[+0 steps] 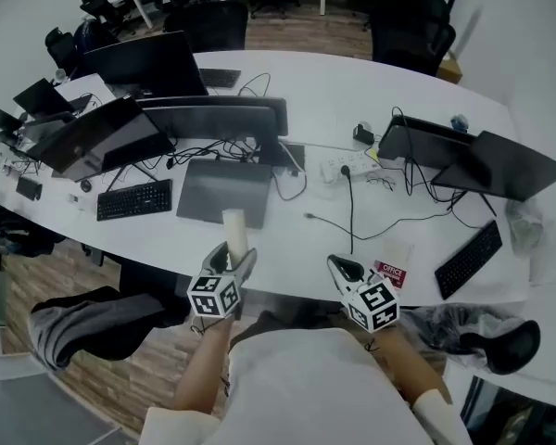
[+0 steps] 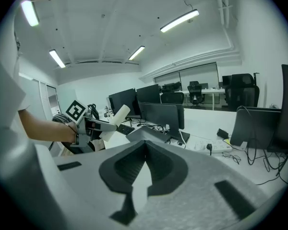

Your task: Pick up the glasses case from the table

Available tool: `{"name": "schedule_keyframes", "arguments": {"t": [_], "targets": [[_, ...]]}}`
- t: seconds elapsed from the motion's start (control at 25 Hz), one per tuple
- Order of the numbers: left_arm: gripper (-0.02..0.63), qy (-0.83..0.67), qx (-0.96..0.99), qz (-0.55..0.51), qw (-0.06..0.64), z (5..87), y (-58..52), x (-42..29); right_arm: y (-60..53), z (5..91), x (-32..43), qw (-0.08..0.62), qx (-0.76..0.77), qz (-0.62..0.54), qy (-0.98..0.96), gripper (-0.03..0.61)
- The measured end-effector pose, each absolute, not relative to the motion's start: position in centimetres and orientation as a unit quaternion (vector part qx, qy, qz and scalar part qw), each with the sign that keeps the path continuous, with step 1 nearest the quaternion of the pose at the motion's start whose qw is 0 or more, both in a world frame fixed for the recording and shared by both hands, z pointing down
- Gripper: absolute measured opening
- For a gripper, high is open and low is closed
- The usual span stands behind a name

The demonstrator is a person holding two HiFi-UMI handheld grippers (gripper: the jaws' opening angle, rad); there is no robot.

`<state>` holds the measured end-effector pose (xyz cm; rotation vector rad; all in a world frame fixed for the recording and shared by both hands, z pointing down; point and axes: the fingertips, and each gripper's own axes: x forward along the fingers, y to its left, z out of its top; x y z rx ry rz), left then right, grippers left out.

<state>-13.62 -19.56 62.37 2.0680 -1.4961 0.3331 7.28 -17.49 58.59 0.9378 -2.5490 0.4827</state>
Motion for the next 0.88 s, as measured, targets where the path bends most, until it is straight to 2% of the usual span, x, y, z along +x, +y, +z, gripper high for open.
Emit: {"name": "schedule_keyframes", "arguments": {"t": [0.6, 0.88], "targets": [[0.308, -0.528, 0.813, 0.072, 0.236, 55.4, -11.9, -21.4, -11.8, 54.2, 0.0, 0.179, 0.372, 0.137, -0.9, -0.001], [0.308, -0.498, 0.839, 0.059, 0.208, 52.6, -8.9, -23.1, -8.8, 52.1, -1.1, 0.165, 0.399, 0.122, -0.894, 0.0]]}}
